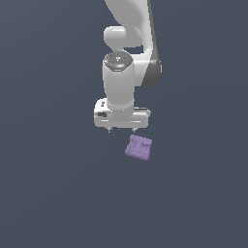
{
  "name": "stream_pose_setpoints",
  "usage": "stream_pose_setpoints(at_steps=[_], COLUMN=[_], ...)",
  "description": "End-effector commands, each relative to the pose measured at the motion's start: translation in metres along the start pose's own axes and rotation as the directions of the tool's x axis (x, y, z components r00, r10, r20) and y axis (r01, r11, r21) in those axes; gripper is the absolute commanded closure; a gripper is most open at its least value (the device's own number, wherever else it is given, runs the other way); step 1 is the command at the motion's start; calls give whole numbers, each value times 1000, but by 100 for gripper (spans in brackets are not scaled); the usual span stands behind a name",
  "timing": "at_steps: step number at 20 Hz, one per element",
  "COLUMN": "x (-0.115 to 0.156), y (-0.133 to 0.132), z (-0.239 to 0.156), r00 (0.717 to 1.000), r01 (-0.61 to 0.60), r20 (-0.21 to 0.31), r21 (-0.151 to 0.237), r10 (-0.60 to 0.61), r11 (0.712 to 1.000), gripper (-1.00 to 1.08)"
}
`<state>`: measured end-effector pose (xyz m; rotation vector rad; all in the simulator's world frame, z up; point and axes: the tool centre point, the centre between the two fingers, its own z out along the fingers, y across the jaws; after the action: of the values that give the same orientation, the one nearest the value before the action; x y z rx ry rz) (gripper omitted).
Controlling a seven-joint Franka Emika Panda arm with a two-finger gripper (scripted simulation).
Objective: Pick up the object and move it to a goal position.
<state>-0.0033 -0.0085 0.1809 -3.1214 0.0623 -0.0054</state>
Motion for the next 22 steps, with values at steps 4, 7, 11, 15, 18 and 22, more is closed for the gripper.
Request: stream_pose_setpoints(at_steps=[4,7,11,15,18,22], x=[-2,-7,-11,-10,-9,-8], y=[0,2,5,4,1,-6], z=[2,8,10,10,13,20], r00=[1000,999,998,998,999,999], r01=[7,27,46,43,31,5], r20=[9,33,49,46,44,41], r21=[-3,-11,-15,-15,-15,-17], r10=[-7,-27,-45,-42,-30,-4], r11=[1000,1000,999,999,999,1000], gripper=[-92,-92,-92,-92,-92,-92])
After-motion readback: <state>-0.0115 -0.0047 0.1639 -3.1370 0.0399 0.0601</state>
